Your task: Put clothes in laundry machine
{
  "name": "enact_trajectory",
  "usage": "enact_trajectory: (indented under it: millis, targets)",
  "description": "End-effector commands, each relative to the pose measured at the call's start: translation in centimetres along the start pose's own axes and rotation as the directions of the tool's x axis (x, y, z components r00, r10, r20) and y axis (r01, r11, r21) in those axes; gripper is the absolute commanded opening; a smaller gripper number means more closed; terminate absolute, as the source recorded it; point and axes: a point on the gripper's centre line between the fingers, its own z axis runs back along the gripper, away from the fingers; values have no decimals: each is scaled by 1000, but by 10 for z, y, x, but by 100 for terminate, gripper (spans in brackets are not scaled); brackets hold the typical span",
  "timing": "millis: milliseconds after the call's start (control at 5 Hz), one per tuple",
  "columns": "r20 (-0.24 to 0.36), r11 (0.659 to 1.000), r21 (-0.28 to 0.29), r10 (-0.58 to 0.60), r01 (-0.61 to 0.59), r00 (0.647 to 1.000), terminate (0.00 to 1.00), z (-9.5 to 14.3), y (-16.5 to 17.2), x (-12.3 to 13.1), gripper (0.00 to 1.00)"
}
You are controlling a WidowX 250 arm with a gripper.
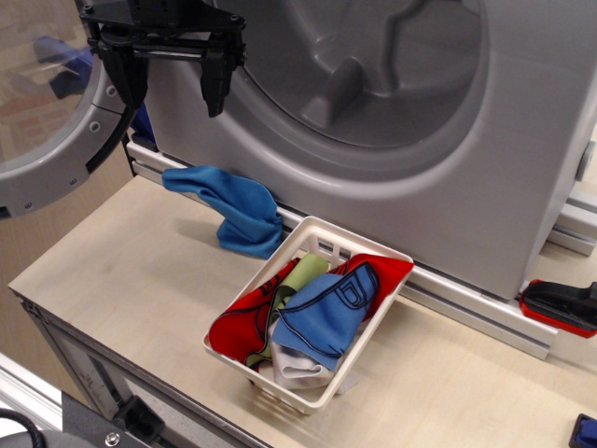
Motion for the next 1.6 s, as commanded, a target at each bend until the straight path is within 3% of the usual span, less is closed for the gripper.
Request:
enact_trajectory:
  millis: [0,200,600,1200,1400]
  targets:
    - [0,1000,0,0,0,1000,0,0,0,0,100]
    - [-32,998,-55,24,-26,999,0,-5,-26,-30,100]
    - [-88,977,-208,-65,45,994,0,-21,-81,-56,100]
    - [26,957,-138,-255,256,967,0,-67,-128,-78,100]
    - [23,956,-142,-254,255,967,0,-72,-128,-70,100]
